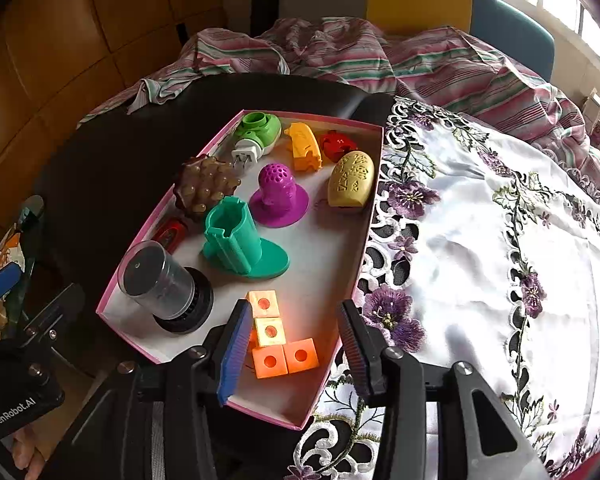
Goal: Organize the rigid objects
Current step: 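Lower the orange cubes into the tray and open the right gripper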
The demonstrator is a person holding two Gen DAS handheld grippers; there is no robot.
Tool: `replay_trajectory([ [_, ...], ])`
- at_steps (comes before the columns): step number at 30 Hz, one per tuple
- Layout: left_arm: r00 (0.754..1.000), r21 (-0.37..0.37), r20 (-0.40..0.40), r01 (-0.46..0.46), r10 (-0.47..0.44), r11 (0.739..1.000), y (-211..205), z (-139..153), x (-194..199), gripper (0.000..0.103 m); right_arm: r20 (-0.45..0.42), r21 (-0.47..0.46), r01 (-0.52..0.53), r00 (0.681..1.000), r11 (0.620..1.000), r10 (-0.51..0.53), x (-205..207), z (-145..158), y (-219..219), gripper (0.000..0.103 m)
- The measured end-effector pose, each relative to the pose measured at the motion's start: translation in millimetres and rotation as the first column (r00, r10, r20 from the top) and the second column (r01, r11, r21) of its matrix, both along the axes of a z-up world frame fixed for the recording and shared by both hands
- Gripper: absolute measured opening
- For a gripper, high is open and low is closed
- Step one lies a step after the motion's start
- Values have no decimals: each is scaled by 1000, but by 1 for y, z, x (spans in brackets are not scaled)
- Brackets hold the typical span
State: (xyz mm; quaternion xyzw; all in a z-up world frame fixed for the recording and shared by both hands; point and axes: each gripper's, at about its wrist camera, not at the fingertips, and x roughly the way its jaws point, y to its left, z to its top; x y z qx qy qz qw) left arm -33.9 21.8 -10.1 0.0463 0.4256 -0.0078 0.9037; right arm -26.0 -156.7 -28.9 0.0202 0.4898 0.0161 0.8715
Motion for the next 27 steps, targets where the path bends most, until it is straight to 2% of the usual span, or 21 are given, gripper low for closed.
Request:
replay_trajectory([
  [4,1000,3,2,5,-5,1000,-3,2,0,103,15,-4,18,1000,1000,-18,-1,5,0,46],
  [7,1000,7,1,9,-9,1000,-5,2,0,103,23,-17,36,999,999,-36,-1,9,0,51],
  [27,999,14,-20,29,-29,999,-16,3,3,103,39,-17,102,994,995,-101,2,15,-12,51],
])
